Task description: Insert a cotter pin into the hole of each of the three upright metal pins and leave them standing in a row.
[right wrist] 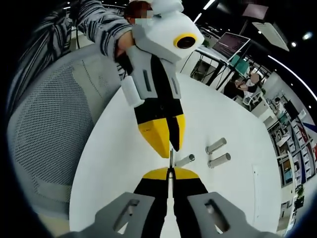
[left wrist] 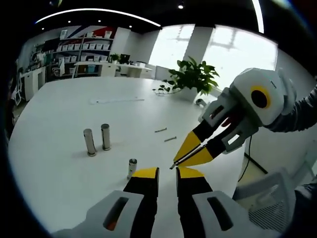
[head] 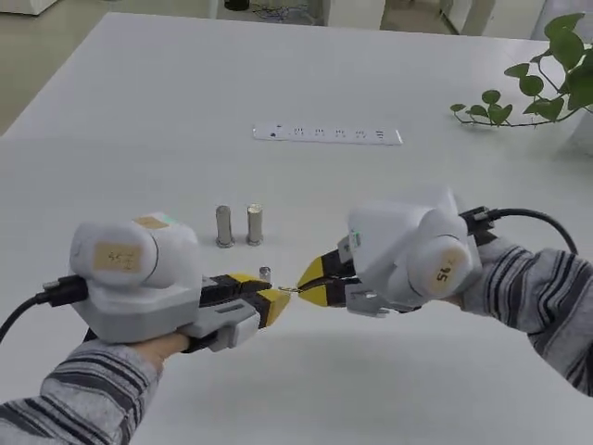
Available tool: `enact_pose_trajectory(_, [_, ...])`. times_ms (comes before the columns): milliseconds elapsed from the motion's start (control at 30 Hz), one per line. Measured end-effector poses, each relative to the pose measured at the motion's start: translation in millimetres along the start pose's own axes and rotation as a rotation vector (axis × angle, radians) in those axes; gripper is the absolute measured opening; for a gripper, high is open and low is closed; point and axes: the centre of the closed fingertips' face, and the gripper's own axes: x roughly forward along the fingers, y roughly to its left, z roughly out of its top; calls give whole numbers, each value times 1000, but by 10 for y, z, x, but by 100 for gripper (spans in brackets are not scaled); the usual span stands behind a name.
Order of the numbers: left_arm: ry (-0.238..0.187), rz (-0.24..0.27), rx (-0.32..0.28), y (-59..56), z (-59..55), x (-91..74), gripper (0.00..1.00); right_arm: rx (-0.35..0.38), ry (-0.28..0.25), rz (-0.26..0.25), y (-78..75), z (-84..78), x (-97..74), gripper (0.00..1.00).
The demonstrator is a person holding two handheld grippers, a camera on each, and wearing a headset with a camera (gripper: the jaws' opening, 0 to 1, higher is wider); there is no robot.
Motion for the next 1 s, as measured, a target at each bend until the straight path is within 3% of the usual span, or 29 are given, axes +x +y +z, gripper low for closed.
enact_pose_trajectory(133, [0,-15,-8,-46,-4,1,3,0,-7,0,25,38,-1,0])
enact_pose_trajectory(500, [-3,-42,-3,-120,-2,4,0,0,-5,0,50,58,3,0])
enact_pose_trajectory(700, [0,-60,51,-146,-8,-3,0,17,-11,8,71,62,-3,0])
enact_pose_trajectory(1000, [22,-93,191,-195,-57,-32,0,40,8,28,93,-9,-19,0])
